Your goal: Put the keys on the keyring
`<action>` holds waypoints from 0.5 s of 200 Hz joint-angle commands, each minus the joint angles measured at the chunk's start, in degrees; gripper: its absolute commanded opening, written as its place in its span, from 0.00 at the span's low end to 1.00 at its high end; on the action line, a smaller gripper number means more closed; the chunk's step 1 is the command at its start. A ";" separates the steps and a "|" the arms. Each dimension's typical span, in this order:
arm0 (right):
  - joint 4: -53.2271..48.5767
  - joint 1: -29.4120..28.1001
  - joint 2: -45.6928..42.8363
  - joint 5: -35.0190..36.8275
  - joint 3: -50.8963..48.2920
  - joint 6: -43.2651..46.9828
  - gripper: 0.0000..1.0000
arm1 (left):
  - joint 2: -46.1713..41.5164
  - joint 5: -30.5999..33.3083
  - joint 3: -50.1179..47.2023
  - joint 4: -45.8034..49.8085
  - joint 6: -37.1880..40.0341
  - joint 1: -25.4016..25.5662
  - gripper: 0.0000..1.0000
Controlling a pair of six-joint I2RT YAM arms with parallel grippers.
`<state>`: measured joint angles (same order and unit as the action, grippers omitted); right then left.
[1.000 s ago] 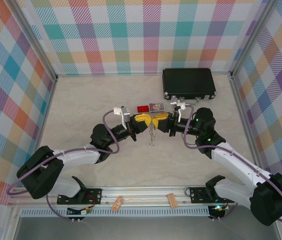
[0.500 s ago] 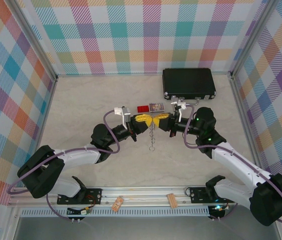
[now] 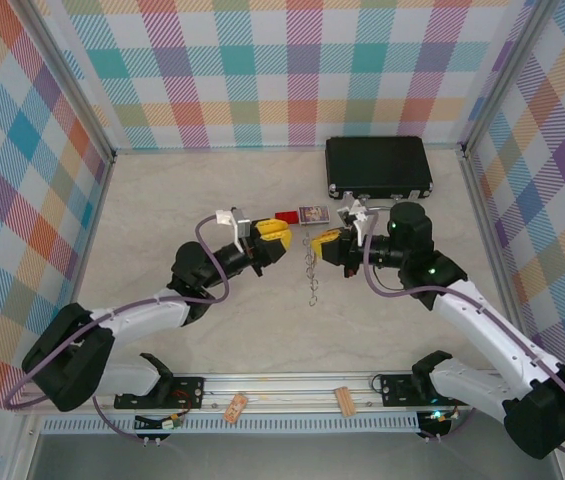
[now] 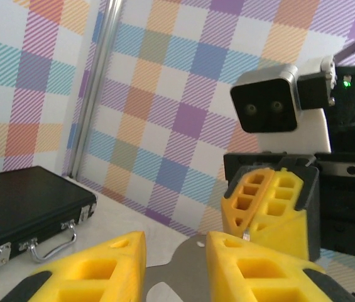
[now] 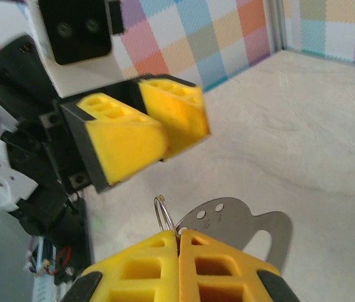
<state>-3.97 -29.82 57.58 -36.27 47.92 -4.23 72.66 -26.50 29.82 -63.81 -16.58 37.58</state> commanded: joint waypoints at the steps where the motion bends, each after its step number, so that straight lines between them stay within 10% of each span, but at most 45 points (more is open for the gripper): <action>1: -11.62 -1.20 -0.02 3.39 4.55 8.99 0.00 | -4.21 -1.24 -0.56 8.85 6.48 -0.14 0.30; 100: -34.64 -14.06 8.83 29.07 16.00 41.20 0.00 | -9.13 -3.91 -2.73 22.70 22.12 1.66 0.26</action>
<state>-33.15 -42.46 65.41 -15.73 62.11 27.07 63.88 -28.71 27.83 -44.05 -0.27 37.93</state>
